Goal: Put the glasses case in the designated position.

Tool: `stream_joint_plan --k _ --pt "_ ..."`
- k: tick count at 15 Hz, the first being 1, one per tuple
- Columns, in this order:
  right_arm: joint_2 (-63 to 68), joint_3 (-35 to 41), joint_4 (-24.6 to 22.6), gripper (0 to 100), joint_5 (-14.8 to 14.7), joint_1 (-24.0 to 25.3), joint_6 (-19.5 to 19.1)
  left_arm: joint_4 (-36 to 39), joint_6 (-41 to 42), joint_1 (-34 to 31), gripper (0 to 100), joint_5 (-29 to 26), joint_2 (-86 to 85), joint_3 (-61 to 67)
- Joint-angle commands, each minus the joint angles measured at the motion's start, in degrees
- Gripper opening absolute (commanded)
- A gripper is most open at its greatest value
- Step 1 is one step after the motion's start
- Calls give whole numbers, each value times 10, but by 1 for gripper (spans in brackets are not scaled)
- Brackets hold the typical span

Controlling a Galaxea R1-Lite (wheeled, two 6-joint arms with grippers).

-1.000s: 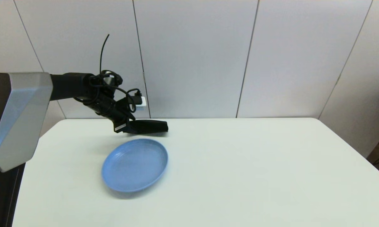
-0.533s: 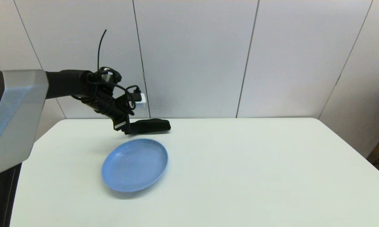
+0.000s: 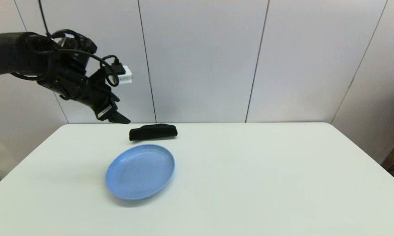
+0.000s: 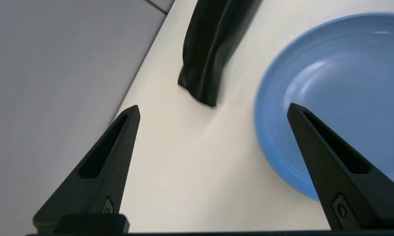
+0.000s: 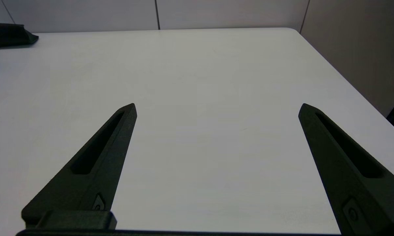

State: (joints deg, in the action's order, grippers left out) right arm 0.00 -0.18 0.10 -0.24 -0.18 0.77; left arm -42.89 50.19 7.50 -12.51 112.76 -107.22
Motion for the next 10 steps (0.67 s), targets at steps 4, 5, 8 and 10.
stream_joint_plan --k 4,5,8,10 --pt "0 0 0 100 0 0 0 231 -164 -34 100 35 -388 369" --pt "0 0 0 100 -1 0 0 267 -164 -43 100 35 -425 404" --pt "0 0 0 100 -1 0 0 366 -208 -59 100 31 -516 489" --pt "0 0 0 100 0 -1 0 440 -243 -59 100 33 -587 563"
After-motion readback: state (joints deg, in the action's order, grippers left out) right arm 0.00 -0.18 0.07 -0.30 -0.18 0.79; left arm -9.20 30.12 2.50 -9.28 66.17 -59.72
